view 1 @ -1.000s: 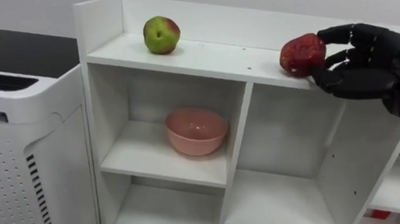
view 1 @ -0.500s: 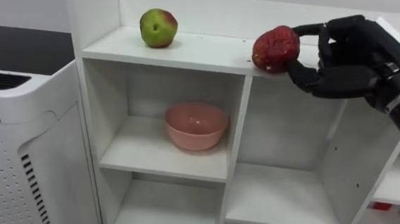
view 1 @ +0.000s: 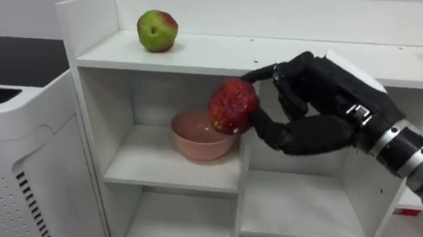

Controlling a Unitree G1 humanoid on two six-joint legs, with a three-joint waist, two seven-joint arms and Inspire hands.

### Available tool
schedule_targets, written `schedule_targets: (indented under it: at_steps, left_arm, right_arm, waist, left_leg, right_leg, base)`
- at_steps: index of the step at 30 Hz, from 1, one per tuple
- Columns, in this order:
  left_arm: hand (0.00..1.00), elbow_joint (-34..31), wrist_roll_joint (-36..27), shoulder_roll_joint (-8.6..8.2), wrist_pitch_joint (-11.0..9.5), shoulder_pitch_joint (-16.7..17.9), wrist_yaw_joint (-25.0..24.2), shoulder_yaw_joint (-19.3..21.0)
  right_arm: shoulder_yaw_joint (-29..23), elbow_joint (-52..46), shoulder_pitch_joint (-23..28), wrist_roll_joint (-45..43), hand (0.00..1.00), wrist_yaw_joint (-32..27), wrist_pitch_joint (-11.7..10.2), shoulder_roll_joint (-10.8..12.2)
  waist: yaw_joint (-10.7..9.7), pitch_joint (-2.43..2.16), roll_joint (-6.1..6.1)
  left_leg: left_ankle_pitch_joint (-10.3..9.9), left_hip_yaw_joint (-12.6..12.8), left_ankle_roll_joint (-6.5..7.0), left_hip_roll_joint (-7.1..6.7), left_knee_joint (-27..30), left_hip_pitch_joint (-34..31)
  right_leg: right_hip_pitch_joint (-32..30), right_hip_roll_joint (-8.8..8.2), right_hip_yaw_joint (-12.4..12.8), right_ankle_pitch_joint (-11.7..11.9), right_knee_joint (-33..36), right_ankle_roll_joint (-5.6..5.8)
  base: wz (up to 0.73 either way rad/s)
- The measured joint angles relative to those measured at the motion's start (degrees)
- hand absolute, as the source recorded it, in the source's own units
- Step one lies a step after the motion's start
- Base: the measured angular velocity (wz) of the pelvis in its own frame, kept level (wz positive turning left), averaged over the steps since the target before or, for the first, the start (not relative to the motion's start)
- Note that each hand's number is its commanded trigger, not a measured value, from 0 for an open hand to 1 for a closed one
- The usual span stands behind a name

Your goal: Arrange fruit in the closet

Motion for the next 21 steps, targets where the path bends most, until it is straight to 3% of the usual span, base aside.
schedule_targets:
  at_steps: [4, 9, 14, 17, 21]
  left_arm:
    - [0.0, 0.5, -1.3, -0.19, -0.1, 0.0, 0.1, -0.7]
    - [0.0, 2.3, -1.5, -0.1, -0.2, -0.5, 1.1, -1.6]
    - [0.0, 4.1, -4.0, 0.04, -0.6, -1.4, 1.9, -3.8]
    - [0.0, 4.4, -4.1, 0.06, -1.1, -2.4, 2.0, -5.4]
    - [0.0, 8.6, -6.4, 0.22, -1.9, -6.5, 2.1, -7.8]
  right_arm:
    - [0.3, -2.4, 3.9, -0.4, 1.0, 2.0, 0.3, 3.9]
    - [2.4, -2.5, 5.8, -0.4, 1.0, 2.6, 0.3, 4.8]
    - [6.2, -1.1, 8.9, -0.5, 1.0, 3.2, 0.1, 6.8]
    - [6.7, 3.6, 10.5, -2.7, 1.0, 3.2, 0.2, 8.5]
    - [6.7, 15.3, 9.2, -4.7, 1.0, 0.7, -0.2, 10.2]
  waist:
    - [0.3, 0.04, 0.06]
    - [0.3, 0.42, 0.52]
    - [1.1, 0.49, 0.55]
    - [1.6, 0.53, 0.48]
    - [1.7, 0.77, 0.39]
  left_leg:
    - [0.0, 0.0, 0.0, -0.01, 0.0, 0.1]
    - [0.0, 0.0, 0.02, -0.01, 0.0, 0.1]
    - [0.0, 0.4, 0.03, 0.09, 0.2, -0.8]
    - [0.1, 0.0, 0.13, 0.09, 1.5, -3.2]
    - [0.2, -0.3, 0.3, 0.17, 5.2, -8.8]
  right_leg:
    - [0.1, 0.01, 0.1, 0.0, 0.0, 0.0]
    - [0.5, 0.02, 0.0, 0.0, 0.0, -0.04]
    - [-0.6, -0.02, -0.1, 0.1, 0.2, -0.15]
    - [-2.6, -0.31, -0.9, 0.1, 1.4, -0.16]
    - [-8.0, -0.95, -1.9, 0.1, 4.9, -0.18]
  base:
    - [0.0]
    - [0.0]
    - [-0.03]
    - [0.08]
    - [0.11]
